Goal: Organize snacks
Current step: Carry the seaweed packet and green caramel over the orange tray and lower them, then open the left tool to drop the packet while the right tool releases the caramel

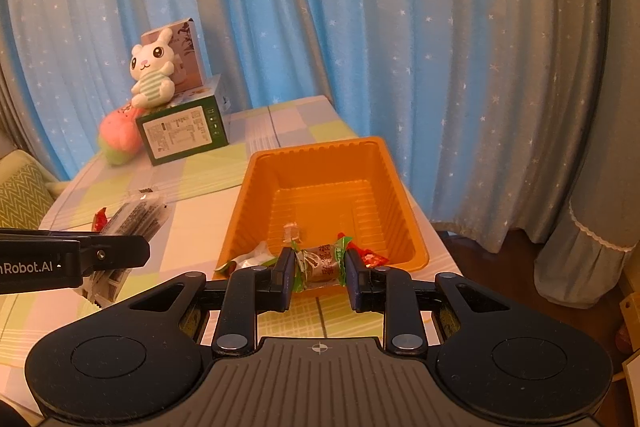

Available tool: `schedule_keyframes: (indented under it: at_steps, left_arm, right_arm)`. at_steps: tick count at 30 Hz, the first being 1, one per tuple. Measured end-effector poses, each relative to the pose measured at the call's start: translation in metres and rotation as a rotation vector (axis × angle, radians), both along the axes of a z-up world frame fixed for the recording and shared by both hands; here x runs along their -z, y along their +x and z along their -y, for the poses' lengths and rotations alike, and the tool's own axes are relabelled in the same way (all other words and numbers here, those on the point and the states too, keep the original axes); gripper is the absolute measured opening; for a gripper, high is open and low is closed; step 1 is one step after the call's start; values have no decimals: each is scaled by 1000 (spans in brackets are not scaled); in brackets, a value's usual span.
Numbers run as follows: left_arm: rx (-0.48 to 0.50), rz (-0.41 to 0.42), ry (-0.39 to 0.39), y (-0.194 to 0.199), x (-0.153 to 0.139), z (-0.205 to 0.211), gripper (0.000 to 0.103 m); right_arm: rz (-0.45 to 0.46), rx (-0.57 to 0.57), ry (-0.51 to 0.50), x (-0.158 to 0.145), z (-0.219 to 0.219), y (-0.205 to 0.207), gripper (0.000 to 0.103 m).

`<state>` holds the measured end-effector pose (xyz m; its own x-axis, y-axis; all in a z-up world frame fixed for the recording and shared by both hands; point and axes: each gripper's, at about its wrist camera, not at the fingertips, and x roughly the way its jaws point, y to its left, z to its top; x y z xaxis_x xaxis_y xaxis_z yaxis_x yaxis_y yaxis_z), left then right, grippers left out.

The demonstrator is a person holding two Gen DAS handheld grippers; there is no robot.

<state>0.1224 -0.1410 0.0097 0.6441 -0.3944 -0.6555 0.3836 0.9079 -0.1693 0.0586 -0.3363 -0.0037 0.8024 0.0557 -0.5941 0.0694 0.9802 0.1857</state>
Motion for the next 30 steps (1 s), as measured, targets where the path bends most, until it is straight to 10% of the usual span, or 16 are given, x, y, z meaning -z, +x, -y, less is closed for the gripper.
schedule_keyframes:
  at_steps: [30]
  left_arm:
    - [31, -58, -2, 89, 35, 47, 34]
  right_arm:
    - [-28, -1, -33, 25, 42, 74, 27]
